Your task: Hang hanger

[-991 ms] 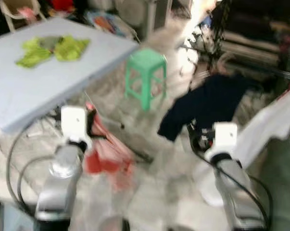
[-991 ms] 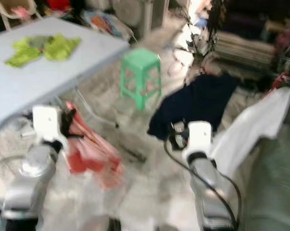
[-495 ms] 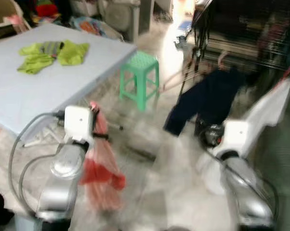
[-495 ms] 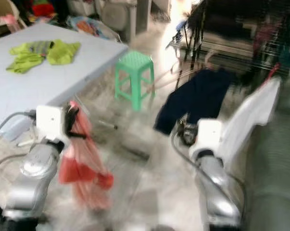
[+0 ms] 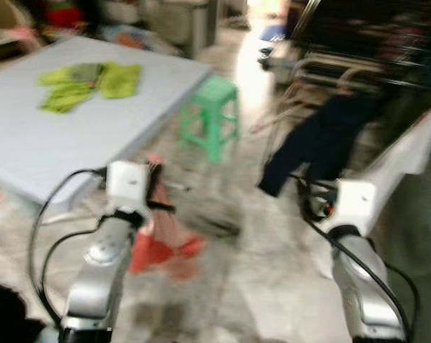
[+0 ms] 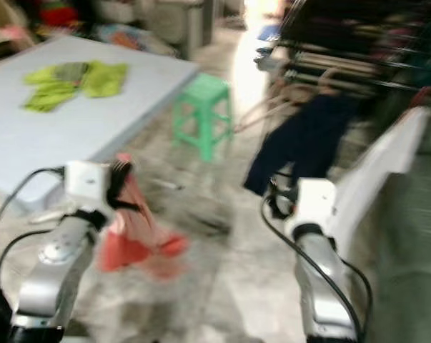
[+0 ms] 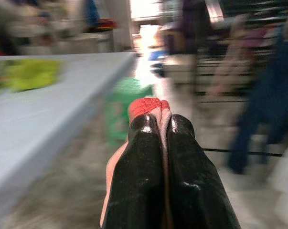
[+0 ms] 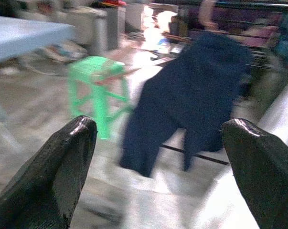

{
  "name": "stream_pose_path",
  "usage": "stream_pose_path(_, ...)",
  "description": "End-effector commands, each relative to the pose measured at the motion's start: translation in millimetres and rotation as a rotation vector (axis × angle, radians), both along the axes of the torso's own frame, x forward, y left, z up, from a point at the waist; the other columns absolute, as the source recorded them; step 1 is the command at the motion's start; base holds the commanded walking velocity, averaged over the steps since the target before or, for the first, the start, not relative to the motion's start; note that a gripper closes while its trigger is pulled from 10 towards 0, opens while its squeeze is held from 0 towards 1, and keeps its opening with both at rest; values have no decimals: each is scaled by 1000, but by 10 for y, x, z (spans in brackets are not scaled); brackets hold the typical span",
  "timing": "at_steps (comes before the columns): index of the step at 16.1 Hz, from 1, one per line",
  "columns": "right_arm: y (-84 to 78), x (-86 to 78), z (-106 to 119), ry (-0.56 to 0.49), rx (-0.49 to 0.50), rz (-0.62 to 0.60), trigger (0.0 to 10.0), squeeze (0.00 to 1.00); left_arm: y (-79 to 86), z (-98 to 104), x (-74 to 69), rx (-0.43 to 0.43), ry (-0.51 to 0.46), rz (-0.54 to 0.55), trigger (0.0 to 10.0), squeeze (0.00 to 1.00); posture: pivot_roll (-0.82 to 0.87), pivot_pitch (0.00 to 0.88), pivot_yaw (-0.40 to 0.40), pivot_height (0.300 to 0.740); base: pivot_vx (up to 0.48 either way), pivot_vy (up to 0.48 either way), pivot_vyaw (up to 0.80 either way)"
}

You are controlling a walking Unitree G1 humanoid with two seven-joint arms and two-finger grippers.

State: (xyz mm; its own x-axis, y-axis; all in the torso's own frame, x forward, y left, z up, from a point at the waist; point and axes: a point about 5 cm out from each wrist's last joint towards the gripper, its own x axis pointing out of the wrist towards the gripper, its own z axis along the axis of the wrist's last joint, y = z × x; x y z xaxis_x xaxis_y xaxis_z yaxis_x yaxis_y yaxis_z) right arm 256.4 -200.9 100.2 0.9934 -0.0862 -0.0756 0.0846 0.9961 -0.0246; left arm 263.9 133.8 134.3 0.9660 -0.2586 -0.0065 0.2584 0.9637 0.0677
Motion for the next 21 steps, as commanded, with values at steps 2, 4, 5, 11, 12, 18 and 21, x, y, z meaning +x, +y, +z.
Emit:
stream_pose_path(2, 48, 28, 53, -20, 1, 16, 10000, 0, 35, 72, 8, 7, -31, 2, 10000, 0, -5, 0, 14, 740, 313, 364, 0)
stream_pose_path(4, 45, 27, 55, -19, -4, 16, 10000, 0, 13, 63, 8, 2, -26, -9, 10000, 0, -8, 0, 13, 740, 311, 364, 0)
stream_pose_path(5, 41, 26, 57, -19, -6, 17, 10000, 0, 5, 60, 8, 3, -25, -10, 10000, 0, -8, 0, 13, 740, 315, 364, 0)
stream_pose_path(11, 19, 27, 42, -10, -16, 2, 10000, 0, -70, 43, -8, 9, -16, -65, 10000, 0, -8, 0, 13, 740, 330, 346, -207)
stream_pose_path(12, 20, 28, 45, -12, -15, 2, 10000, 0, -84, 48, -13, 9, -16, -76, 10000, 0, -12, 0, 13, 740, 364, 311, 0)
stream_pose_path(18, 12, 40, 41, -5, -14, -8, 10000, 0, -176, 33, -27, 6, -12, -122, 10000, 0, -11, 0, 7, 740, 333, 48, -267)
stream_pose_path(21, 28, 71, 34, -11, -8, -5, 10000, 0, -185, 80, -28, -28, -28, -109, 10000, 0, 10, 0, 12, 740, 0, 0, -800)
